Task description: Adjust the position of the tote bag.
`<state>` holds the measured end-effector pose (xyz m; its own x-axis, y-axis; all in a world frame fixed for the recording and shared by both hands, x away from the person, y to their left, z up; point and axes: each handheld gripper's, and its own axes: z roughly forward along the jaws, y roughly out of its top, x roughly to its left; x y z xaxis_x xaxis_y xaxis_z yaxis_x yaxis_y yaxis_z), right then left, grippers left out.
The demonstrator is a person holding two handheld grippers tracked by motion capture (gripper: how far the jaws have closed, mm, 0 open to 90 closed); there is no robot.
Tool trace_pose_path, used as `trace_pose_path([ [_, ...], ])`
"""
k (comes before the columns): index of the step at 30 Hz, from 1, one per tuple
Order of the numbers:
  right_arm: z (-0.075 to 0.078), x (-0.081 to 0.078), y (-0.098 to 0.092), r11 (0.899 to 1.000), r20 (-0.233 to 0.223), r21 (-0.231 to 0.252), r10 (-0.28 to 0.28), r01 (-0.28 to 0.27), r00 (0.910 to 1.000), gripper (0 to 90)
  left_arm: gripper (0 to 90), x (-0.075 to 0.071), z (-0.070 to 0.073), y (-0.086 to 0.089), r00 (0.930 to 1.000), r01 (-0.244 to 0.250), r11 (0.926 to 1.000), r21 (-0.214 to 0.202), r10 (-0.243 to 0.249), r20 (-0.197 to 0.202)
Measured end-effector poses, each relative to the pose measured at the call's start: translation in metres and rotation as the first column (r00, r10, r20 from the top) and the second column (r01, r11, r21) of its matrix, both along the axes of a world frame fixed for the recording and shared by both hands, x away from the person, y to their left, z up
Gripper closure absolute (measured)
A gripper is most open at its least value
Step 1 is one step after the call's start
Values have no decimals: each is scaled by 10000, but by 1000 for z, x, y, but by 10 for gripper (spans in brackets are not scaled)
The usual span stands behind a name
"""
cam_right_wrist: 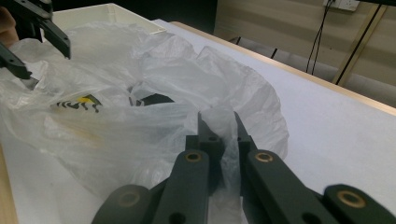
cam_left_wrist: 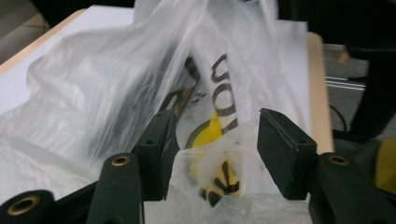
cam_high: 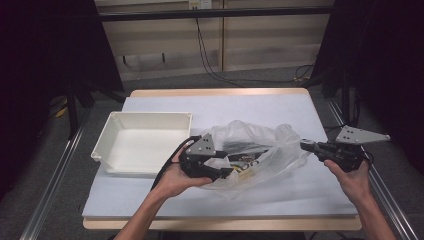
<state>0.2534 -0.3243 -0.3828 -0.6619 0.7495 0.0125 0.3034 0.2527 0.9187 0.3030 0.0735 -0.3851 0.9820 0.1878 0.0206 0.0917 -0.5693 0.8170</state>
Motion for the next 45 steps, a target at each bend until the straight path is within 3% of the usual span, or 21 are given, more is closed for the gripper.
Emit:
trace_pose_path([
  [4,-2,1,0,10000,-77,-8,-45,45,10000,895,447,5,-16,2,9999,-70,9989,460,75,-88],
  [6,-2,2,0,10000,-77,-46,-34,34,10000,895,463,6,-23,3,9998,-218,9951,966,216,34],
  [9,-3,3,0,10000,-84,-60,-78,78,9999,895,575,7,-30,4,9995,-318,9928,1158,314,54],
  [12,-2,4,-1,9999,-78,-63,-104,104,9999,895,703,10,-37,3,9996,-219,9834,1803,187,194],
  [13,-1,4,-2,10000,-70,-33,-92,91,9999,895,755,10,-39,2,9994,-270,9836,1786,225,268],
  [14,-1,4,-4,9999,-98,-24,-148,147,9998,895,817,10,-39,3,9998,-216,9838,1778,203,91],
  [16,0,4,-5,9998,-91,-59,-179,179,9998,895,900,13,-36,6,9994,-344,9872,1557,337,74],
  [20,1,8,-8,9996,-189,-173,-207,204,9996,895,900,16,-24,21,9969,-784,9933,848,779,92],
  [23,5,13,-12,9989,-219,-323,-358,351,9991,895,900,19,-10,39,9939,-1103,9936,224,1101,98],
  [27,8,21,-21,9954,-293,-703,-673,651,9973,895,900,24,7,61,9826,-1791,9832,-354,1806,434],
  [29,9,26,-25,9935,-390,-853,-793,757,9961,895,900,27,15,71,9776,-2003,9790,-366,2022,587],
  [31,9,29,-28,9922,-371,-963,-834,795,9958,895,900,28,22,80,9755,-2081,9756,-703,2122,585],
  [32,9,31,-28,9902,-394,-1109,-898,849,9952,895,900,29,25,83,9719,-2174,9735,-713,2226,767],
  [33,10,33,-28,9883,-423,-1260,-924,864,9948,897,900,30,28,86,9649,-2420,9669,-811,2487,848],
  [34,10,35,-27,9845,-478,-1492,-1003,922,9938,896,900,32,30,90,9630,-2456,9649,-932,2539,907],
  [36,10,40,-29,9807,-589,-1660,-1147,1036,9917,897,900,35,32,95,9640,-2479,9576,-1467,2589,612],
  [40,10,51,-29,9817,-723,-1571,-1197,1072,9902,897,900,44,31,90,9548,-2618,9604,-954,2721,1197],
  [41,10,54,-28,9803,-727,-1659,-1207,1074,9900,897,900,49,30,90,9555,-2628,9605,-920,2723,1138],
  [43,9,60,-28,9774,-794,-1813,-1247,1087,9890,897,900,57,28,95,9503,-2861,9518,-1109,2966,943],
  [45,7,65,-30,9775,-931,-1856,-1192,1003,9885,896,900,63,26,95,9495,-2917,9498,-1134,3019,857],
])
